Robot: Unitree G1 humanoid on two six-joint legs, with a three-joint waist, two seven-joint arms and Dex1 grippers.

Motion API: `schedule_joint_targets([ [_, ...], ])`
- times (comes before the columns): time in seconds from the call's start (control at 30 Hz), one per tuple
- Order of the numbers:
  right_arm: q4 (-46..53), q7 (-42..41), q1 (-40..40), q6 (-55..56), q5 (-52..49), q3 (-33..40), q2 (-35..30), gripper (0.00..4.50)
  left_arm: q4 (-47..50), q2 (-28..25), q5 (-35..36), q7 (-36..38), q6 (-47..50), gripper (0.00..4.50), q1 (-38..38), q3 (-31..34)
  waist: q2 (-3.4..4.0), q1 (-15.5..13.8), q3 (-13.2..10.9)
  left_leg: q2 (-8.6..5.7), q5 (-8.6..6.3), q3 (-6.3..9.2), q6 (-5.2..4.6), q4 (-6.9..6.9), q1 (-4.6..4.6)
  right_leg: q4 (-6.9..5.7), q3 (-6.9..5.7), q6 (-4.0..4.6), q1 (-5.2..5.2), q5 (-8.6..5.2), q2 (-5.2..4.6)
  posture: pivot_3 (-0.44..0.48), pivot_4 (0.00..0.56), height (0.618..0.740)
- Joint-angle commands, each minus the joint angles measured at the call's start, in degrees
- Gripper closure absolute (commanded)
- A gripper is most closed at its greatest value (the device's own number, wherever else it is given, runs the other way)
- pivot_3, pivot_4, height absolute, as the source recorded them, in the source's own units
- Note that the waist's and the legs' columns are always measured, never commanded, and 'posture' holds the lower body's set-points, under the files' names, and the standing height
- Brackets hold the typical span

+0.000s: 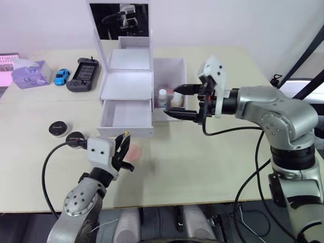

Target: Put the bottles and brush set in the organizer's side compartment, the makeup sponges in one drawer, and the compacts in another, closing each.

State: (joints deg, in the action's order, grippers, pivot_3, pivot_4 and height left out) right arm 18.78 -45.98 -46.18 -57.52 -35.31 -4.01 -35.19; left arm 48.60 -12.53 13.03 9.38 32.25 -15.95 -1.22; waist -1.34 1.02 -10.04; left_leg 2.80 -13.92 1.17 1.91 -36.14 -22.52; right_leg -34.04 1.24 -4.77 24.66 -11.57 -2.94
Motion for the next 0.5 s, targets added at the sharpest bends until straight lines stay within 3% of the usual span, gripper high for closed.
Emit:
schedule_joint_targets([
  [0.03,0.2,-0.9,-1.1,2.0,0.0,1.4,-1.1,0.00,1.5,-0.1,0.2,-0.2,-0.5,3.73,-0.2,0.7,0.00,0.0,0.0,0.00,0.00,0.00,0.00,0.00,0.00,0.00,0.00,0.00,0.00,0.00,0.00,0.000,0.150,0.740],
  [0.27,-0.4,-2.9,-0.6,3.3,-0.3,1.6,-2.5,0.00,3.9,-1.2,1.2,1.4,-2.8,0.11,-3.6,4.5,0.00,0.1,0.0,0.00,-0.01,-0.01,0.00,0.07,-0.02,0.01,0.00,0.00,0.07,0.00,0.00,0.000,0.150,0.740],
  [0.5,-0.2,-8.9,0.6,1.4,-8.1,8.7,-7.0,0.00,8.5,-2.4,7.9,7.1,-9.0,0.04,-11.7,16.0,-0.01,0.0,0.0,0.02,-0.01,-0.05,0.00,0.03,-0.29,0.03,0.00,0.01,0.30,0.00,-0.02,0.000,0.150,0.740],
])
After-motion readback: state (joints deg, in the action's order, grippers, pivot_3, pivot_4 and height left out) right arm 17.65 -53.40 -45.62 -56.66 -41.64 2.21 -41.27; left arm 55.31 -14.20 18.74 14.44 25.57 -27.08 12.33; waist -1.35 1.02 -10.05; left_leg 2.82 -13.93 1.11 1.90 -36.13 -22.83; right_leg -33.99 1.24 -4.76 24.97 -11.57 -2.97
